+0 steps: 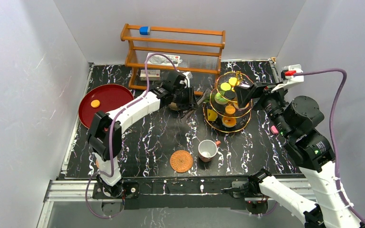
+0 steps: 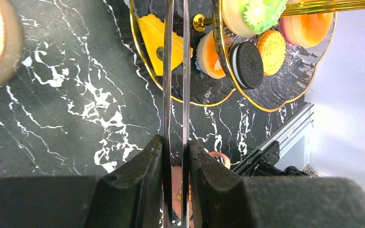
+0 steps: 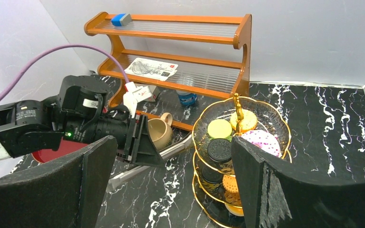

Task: Serve the afternoon tea
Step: Place the desert on the desert table.

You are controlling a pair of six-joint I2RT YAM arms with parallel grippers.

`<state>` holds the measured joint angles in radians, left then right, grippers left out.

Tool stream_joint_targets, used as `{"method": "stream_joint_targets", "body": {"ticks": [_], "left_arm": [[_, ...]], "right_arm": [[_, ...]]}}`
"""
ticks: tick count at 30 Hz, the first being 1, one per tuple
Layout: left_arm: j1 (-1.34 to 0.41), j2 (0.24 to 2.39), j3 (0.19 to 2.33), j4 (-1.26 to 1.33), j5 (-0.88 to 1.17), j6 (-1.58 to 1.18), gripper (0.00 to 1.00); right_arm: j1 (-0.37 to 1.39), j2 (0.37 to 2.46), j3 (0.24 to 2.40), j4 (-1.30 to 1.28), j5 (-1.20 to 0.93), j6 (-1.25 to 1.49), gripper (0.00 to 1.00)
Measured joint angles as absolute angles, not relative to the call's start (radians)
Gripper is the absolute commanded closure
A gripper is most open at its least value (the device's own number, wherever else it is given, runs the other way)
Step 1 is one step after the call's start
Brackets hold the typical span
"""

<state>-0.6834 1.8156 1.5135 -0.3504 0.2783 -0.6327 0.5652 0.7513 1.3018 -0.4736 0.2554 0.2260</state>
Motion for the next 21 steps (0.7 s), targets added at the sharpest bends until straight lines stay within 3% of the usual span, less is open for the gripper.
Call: {"method": "stream_joint_targets", "body": {"ticks": [18,21], "left_arm": [[-0.709,1.856,1.436,-0.193,0.36,-0.744,0.87],[-0.71,1.877,1.431,-0.155,0.378,-0.759,0.82]], "right_arm": [[0.565,0.75,1.302,-0.476,0.236,0.233,0.01],[0.565,0.752,1.302,-0.476,0.233,0.233,0.01]]}}
